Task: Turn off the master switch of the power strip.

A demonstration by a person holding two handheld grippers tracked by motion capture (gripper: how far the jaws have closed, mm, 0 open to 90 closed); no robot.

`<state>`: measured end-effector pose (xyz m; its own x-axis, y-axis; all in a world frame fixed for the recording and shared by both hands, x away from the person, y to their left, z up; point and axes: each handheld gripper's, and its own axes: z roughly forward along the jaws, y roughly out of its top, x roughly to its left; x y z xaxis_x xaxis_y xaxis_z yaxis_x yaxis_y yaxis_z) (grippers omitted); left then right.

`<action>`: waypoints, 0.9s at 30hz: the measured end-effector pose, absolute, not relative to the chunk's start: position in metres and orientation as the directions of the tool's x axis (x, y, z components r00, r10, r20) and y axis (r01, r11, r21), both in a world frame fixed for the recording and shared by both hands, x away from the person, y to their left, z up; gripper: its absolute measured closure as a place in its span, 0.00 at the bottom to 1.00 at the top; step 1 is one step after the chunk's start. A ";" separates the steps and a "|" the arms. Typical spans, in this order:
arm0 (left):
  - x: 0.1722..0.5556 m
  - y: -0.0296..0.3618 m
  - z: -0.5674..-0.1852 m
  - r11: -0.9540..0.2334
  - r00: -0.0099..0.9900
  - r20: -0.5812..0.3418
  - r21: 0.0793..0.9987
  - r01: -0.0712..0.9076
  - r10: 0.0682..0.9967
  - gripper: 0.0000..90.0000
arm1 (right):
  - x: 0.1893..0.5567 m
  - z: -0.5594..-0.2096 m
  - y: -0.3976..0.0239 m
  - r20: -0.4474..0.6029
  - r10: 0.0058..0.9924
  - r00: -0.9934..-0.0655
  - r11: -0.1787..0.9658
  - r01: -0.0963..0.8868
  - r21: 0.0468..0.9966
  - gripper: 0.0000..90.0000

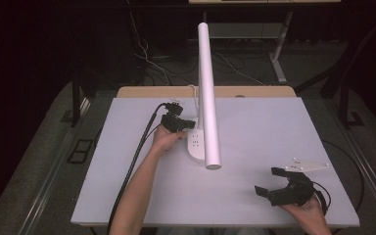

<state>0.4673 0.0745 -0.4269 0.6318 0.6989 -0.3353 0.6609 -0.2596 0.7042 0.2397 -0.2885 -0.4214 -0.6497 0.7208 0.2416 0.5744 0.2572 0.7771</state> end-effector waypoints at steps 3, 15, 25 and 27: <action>0.466 0.080 -0.429 -0.248 0.634 -0.348 0.710 0.659 0.691 1.00 | 0.239 -0.422 -0.289 0.238 0.719 -0.654 0.261 0.571 0.779 0.00; 0.459 0.102 -0.409 -0.244 0.665 -0.335 0.745 0.621 0.668 0.99 | 0.240 -0.422 -0.291 0.239 0.724 -0.648 0.259 0.576 0.776 0.00; 0.447 0.119 -0.391 -0.245 0.683 -0.300 0.777 0.580 0.666 0.88 | 0.241 -0.422 -0.290 0.241 0.723 -0.648 0.258 0.576 0.776 0.00; 0.443 0.123 -0.388 -0.249 0.693 -0.295 0.783 0.570 0.658 0.83 | 0.241 -0.422 -0.290 0.241 0.723 -0.647 0.257 0.576 0.776 0.00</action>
<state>0.4431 0.1226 -0.3879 0.6927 0.6582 -0.2949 0.5698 -0.2488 0.7832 0.2407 -0.2901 -0.4222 -0.6472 0.7233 0.2407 0.5760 0.2573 0.7759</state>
